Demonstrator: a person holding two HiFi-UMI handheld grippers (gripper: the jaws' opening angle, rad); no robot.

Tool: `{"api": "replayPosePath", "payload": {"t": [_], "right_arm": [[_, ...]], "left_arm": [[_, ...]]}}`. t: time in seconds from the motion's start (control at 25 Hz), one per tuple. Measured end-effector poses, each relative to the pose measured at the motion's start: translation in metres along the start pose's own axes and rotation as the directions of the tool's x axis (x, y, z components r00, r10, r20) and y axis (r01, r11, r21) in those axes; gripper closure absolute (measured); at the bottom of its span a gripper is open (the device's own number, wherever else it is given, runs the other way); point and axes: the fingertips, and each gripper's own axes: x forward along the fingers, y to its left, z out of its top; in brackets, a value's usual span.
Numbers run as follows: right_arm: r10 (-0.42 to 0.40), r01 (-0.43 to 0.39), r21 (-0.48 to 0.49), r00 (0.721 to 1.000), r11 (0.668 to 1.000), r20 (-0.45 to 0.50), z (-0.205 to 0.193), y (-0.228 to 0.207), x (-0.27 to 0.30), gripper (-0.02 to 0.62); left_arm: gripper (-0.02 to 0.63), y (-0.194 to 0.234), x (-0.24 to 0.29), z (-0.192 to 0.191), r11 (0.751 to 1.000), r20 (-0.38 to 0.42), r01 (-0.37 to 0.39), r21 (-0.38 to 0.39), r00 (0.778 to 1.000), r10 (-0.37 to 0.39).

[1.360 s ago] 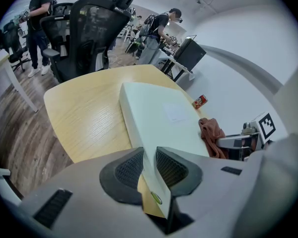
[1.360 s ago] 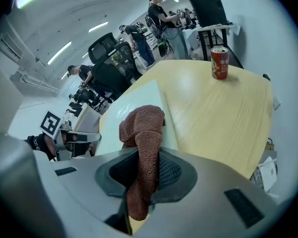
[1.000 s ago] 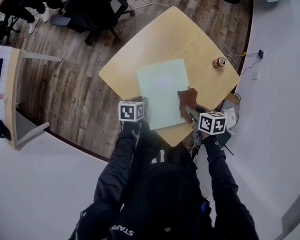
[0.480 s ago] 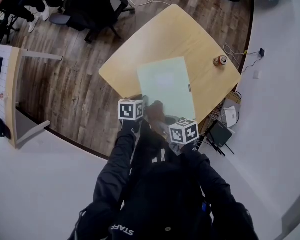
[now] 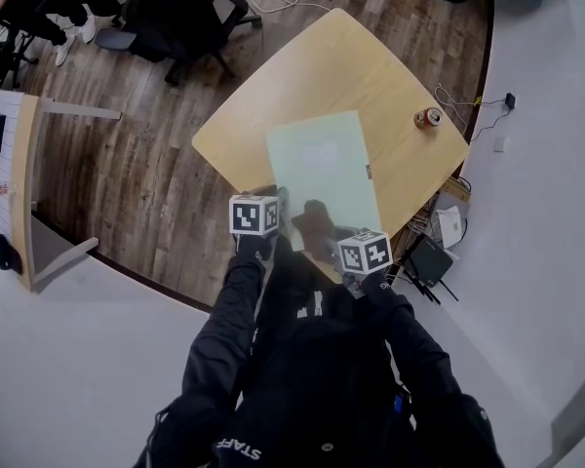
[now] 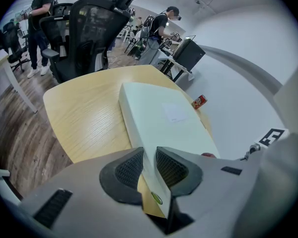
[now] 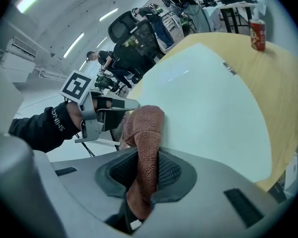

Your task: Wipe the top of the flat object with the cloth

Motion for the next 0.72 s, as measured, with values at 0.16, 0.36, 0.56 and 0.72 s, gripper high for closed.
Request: {"api": "replayPosePath", "payload": {"t": [0.16, 0.36, 0.56, 0.72], "right_arm": [[-0.048, 0.048, 0.024, 0.998, 0.999, 0.033, 0.004, -0.028, -0.02, 0.505], [-0.092, 0.089, 0.043, 0.994, 0.995, 0.062, 0.006, -0.053, -0.038, 0.503], [-0.144, 0.142, 0.034, 0.986, 0.989, 0.086, 0.01, -0.073, -0.057, 0.502], [-0.189, 0.183, 0.058, 0.976, 0.981, 0.107, 0.012, -0.095, -0.075, 0.502]], "left_arm": [[0.508, 0.0, 0.0, 0.0, 1.0, -0.001, -0.006, 0.0, 1.0, 0.006], [0.508, 0.001, 0.0, -0.001, 1.0, 0.001, -0.016, 0.002, 1.0, 0.016], [0.508, 0.0, -0.001, -0.002, 1.0, 0.003, -0.025, 0.004, 1.0, 0.025], [0.508, 0.0, -0.001, -0.001, 0.999, 0.009, -0.035, 0.004, 0.999, 0.035]]}}
